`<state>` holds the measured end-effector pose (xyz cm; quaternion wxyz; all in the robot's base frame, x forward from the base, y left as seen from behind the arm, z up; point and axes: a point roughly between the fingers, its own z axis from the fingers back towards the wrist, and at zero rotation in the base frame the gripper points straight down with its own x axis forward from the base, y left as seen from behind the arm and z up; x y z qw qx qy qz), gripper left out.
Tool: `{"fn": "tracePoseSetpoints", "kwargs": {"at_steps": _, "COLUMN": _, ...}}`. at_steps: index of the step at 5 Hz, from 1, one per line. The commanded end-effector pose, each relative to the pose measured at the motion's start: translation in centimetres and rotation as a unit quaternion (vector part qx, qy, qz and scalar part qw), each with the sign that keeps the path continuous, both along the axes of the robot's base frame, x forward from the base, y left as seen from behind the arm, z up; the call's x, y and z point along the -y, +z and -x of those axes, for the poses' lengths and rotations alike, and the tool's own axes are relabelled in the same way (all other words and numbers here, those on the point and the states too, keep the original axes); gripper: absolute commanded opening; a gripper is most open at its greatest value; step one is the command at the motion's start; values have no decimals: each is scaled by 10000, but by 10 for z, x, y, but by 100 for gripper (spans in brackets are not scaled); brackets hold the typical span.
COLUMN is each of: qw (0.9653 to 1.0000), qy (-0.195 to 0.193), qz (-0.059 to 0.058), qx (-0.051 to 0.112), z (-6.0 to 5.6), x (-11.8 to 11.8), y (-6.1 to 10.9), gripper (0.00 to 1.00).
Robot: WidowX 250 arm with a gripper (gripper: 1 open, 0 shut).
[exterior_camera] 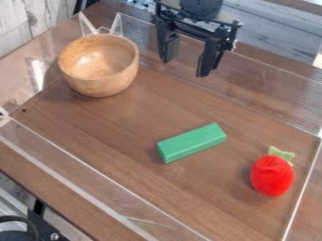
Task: Move the red object to the left side of the table
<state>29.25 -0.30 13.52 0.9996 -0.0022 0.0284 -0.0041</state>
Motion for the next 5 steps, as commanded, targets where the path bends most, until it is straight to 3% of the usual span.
{"fn": "tracePoseSetpoints", "kwargs": {"at_steps": 1, "qw": 9945, "qy": -1046, "qz": 23, "qx": -23, "z": 1, "x": 28, "y": -13, "gripper": 100}}
{"fn": "tracePoseSetpoints", "kwargs": {"at_steps": 2, "qw": 9778, "qy": -2095, "qz": 0, "qx": -29, "z": 4, "x": 62, "y": -34, "gripper": 100}}
{"fn": "tracePoseSetpoints", "kwargs": {"at_steps": 3, "qw": 9539, "qy": -3002, "qz": -6, "qx": -24, "z": 5, "x": 89, "y": -39, "gripper": 100}}
{"fn": "tracePoseSetpoints", "kwargs": {"at_steps": 4, "qw": 9255, "qy": -3785, "qz": -68, "qx": 62, "z": 7, "x": 111, "y": -41, "gripper": 100}}
{"fn": "tracePoseSetpoints", "kwargs": {"at_steps": 5, "qw": 9125, "qy": -4087, "qz": -161, "qx": 98, "z": 8, "x": 130, "y": -53, "gripper": 100}}
